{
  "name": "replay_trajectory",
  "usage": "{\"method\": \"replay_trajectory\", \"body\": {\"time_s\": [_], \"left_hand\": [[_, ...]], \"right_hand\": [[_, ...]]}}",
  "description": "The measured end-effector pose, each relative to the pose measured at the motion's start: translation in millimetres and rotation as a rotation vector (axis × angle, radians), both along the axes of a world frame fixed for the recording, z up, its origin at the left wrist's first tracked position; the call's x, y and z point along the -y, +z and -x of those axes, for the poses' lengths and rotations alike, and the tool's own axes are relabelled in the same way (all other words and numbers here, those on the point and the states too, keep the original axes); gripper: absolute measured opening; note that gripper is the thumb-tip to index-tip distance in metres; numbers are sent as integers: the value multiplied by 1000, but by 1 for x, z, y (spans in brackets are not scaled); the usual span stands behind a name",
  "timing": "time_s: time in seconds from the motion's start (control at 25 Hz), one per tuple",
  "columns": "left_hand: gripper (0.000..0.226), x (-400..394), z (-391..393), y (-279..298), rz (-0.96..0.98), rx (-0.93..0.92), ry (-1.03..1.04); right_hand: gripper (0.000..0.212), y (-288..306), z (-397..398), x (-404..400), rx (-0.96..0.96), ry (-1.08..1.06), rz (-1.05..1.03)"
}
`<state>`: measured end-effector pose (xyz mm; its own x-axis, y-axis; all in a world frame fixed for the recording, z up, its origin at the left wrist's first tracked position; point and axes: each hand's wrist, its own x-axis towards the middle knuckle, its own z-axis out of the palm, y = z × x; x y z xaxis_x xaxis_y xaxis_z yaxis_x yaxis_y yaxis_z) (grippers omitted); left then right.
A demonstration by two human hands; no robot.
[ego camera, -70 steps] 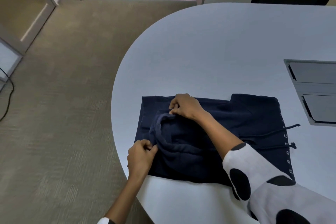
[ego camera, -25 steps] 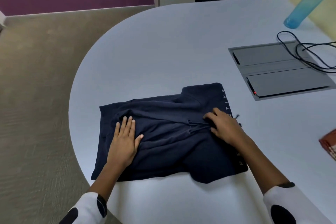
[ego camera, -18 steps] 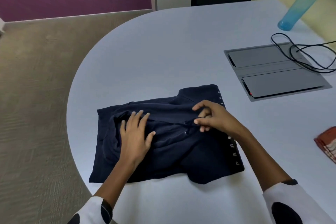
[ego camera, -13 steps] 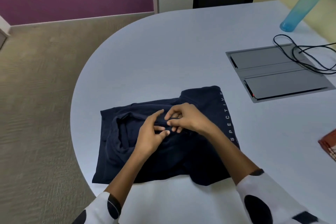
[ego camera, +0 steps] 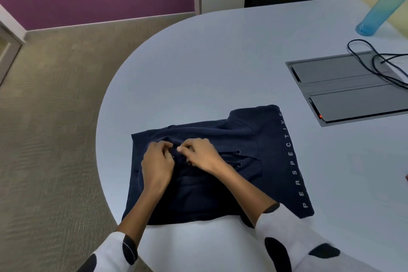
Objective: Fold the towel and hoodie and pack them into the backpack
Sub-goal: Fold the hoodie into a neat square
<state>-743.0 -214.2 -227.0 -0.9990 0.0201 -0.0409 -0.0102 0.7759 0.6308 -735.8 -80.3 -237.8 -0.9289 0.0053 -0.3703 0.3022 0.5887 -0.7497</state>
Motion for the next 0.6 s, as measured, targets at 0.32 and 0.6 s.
{"method": "replay_trajectory", "body": {"time_s": [0.32, 0.6], "left_hand": [[48, -40, 64, -36, 445, -234, -675], [44, 20, 47, -79, 632, -215, -768]], "right_hand": [[29, -1, 32, -139, -224, -297, -242], [17, -38, 51, -142, -174, -196, -466]]}}
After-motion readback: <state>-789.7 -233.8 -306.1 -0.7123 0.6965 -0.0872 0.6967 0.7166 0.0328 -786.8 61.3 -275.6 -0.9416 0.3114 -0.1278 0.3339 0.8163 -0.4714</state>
